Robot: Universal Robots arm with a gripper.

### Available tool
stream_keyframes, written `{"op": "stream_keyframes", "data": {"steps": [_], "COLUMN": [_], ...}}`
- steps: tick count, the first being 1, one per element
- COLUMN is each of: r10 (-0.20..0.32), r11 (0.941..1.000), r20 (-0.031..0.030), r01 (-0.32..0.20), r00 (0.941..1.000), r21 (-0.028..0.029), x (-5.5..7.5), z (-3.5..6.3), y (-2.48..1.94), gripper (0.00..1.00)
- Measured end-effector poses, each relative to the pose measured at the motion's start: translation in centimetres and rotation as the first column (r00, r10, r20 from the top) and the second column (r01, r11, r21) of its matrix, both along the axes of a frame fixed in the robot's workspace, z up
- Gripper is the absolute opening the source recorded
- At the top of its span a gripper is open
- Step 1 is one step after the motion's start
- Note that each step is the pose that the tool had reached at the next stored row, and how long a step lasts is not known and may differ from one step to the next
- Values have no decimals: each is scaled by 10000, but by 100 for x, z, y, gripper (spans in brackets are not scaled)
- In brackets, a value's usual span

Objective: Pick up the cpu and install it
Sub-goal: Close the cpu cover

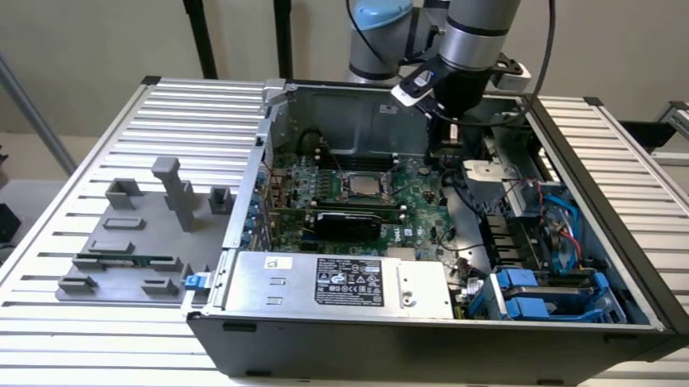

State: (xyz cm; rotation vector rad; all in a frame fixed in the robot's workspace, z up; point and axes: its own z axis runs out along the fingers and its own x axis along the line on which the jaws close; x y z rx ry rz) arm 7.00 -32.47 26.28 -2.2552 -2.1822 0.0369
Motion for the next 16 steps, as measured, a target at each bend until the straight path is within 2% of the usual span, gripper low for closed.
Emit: {"op": "stream_keyframes", "data": {"steps": [8,10,11,13,14,16], "r10": [0,2,2,0,0,1], "r11": [10000,10000,10000,10000,10000,10000], "r20": [-5,-53,-104,-279,-395,-681], "r01": [0,-2,-2,0,0,-1], "r00": [10000,10000,9999,9996,9992,9977], "r21": [0,0,1,-1,-1,1], "x": [4,5,5,4,4,4], "z": [-145,-166,-172,-176,-177,-178], "y": [-1,-1,-1,-1,-1,-1], "gripper": [11,11,11,11,11,11]}}
